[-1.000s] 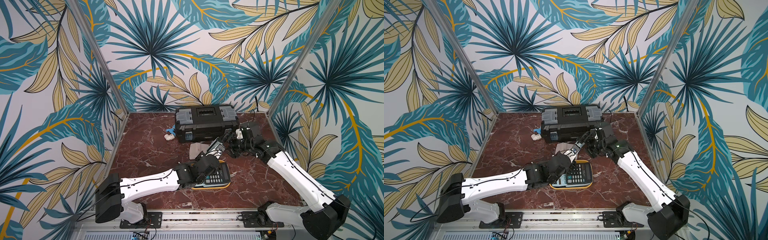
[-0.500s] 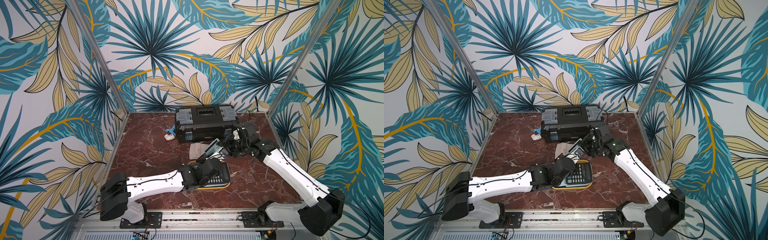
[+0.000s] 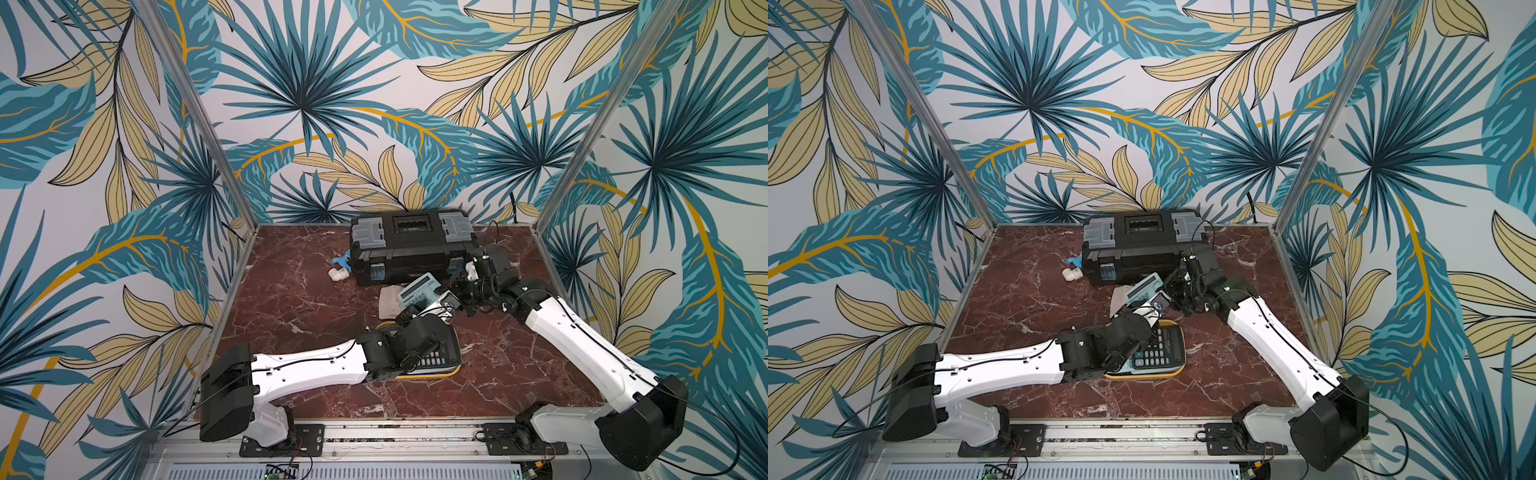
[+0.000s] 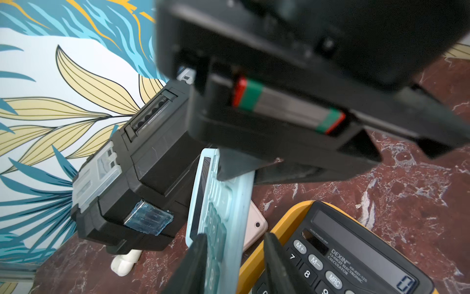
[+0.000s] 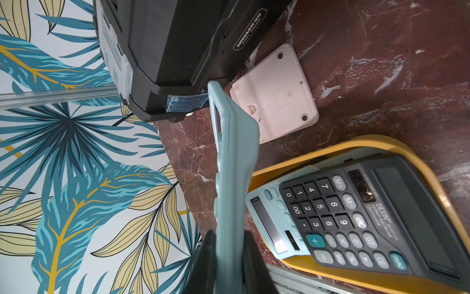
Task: Put the calculator in the storage box
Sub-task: Pick up the calculator at the center of the board.
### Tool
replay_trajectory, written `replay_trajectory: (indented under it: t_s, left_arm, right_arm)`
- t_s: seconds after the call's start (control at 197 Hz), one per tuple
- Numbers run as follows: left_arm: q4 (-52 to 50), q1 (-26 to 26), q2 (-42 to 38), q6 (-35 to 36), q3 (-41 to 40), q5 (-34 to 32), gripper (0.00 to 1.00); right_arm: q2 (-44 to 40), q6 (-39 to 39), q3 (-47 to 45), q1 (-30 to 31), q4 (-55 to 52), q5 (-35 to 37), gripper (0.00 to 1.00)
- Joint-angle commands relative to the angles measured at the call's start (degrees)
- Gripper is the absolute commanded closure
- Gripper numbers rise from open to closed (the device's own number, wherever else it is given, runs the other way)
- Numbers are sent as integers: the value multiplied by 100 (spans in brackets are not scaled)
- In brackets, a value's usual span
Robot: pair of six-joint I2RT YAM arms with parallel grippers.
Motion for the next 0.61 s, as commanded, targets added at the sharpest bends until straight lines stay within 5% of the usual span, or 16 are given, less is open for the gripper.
replay_trajectory:
  t_s: [0.0, 0.254, 0.361, 0.605]
  left_arm:
    - [-10, -18, -35, -52, 329, 37, 47]
    - [-570, -16, -297, -341, 558, 32, 20]
    - [-827, -18, -574, -514, 594, 22, 1]
    - [-1509, 35, -1213, -983, 560, 35, 0]
  right_arm:
    - [-9, -84, 48, 32, 117, -59, 98]
    - [-150, -396, -87, 33, 97, 298, 100]
    - [-257, -569, -238, 14, 101, 531, 100]
    - [-689, -1417, -562, -20, 88, 931, 100]
